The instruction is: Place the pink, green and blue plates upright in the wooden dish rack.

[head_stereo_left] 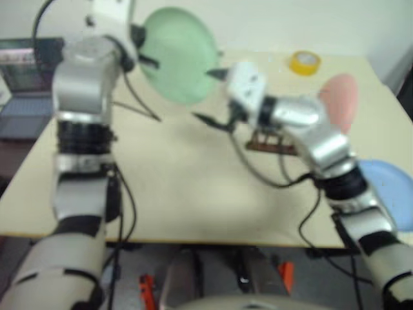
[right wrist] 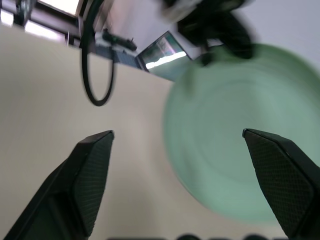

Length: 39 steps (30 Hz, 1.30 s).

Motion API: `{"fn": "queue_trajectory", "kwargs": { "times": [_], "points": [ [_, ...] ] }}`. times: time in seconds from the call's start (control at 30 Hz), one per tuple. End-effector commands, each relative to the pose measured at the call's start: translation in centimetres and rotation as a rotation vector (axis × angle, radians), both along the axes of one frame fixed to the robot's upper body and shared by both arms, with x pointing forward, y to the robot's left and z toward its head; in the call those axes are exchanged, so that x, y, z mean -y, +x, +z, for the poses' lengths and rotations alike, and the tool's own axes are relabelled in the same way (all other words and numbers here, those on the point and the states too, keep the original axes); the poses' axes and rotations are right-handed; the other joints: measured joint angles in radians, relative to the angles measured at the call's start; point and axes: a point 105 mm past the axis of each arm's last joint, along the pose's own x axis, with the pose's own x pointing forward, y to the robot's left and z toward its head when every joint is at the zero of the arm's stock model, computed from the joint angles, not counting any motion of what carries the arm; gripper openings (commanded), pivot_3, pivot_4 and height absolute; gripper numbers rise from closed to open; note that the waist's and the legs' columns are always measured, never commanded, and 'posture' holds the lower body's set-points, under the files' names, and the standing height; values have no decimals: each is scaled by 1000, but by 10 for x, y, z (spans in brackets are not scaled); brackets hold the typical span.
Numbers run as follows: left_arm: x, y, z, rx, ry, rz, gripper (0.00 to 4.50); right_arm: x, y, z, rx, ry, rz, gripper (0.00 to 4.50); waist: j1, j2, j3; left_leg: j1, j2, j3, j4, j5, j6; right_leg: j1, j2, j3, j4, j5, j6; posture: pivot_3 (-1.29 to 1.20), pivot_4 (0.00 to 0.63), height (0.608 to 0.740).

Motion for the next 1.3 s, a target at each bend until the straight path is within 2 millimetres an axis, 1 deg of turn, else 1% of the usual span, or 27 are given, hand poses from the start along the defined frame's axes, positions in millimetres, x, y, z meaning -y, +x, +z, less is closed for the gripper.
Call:
{"fn": "queue_trajectory", "kwargs": {
  "times": [0.03,0.13,0.23,0.4,0.5,0.6,0.73,0.83,0.87,1.0,1.1,1.17,1.23,1.27,1.3],
  "points": [
    [3,-12,17,54,-38,15,18,-13,1,3,96,-5,8,4500,-5,0,0,-1,0,1,0,0,0,-1,0,1,1,0,0,0,150,740],
    [6,-18,14,32,-35,7,18,-18,10,-3,118,-11,-24,4500,-11,0,0,0,1,0,0,0,0,-1,0,1,2,0,0,0,150,740],
    [5,-25,14,19,-35,8,18,-19,20,-8,150,-31,-61,4500,-12,0,0,0,1,0,0,0,0,-2,1,1,3,0,0,0,150,740],
    [6,-37,16,7,-53,0,18,-22,27,-27,182,-93,-81,4500,-13,0,0,1,1,0,1,1,-1,-2,1,1,4,0,0,0,150,740],
    [6,-42,14,-11,-61,-4,0,-28,29,-30,203,-100,-81,3885,-14,0,0,1,1,0,0,1,-1,-2,1,1,4,0,0,0,150,740],
    [4,-46,15,-18,-61,-2,0,-31,30,-31,222,-104,-79,2752,-14,0,0,1,1,0,0,1,-1,-2,1,2,4,0,0,0,150,740],
    [-4,-47,12,-22,-34,32,0,-35,30,-26,235,-82,-72,1346,-15,0,0,1,1,0,0,1,-1,-2,1,2,5,0,-1,0,150,740],
    [-1,-47,10,-28,-32,23,0,-35,31,-24,253,-77,-78,207,-14,0,0,1,1,-1,0,1,-2,-2,1,1,5,0,-1,0,150,740],
    [0,-47,10,-30,-31,21,0,-34,32,-23,263,-77,-82,19,-14,0,0,1,1,-1,0,1,-2,-2,1,1,5,0,-1,0,150,740],
    [2,-46,6,-49,-20,2,0,-31,34,-19,273,-62,-95,19,-14,0,0,1,1,0,1,1,-2,-2,1,2,5,1,-1,0,150,740],
    [4,-47,3,-65,-38,-17,730,-34,30,-14,261,-31,-81,0,-14,0,0,1,1,-1,0,1,-2,-2,1,1,5,1,-1,0,150,740],
    [4,-47,3,-66,-34,-25,1392,-34,29,-12,265,-22,-78,0,-14,0,0,1,1,-1,1,1,-2,-2,1,2,5,1,-1,0,150,740],
    [2,-47,1,-77,-29,-33,2148,-33,31,-12,264,-20,-85,0,-14,0,0,1,1,-1,1,1,-2,-2,1,1,5,1,-1,0,150,740],
    [0,-48,-3,-92,-18,-45,2487,-33,32,-12,268,-23,-89,0,-14,0,0,1,1,-1,1,1,-2,-2,1,1,5,1,-1,0,150,740],
    [-7,-47,-6,-104,-17,-42,2847,-32,33,-12,274,-25,-92,0,-15,0,0,1,1,0,0,1,-2,-2,1,2,5,1,-1,0,150,740]
  ]
}}
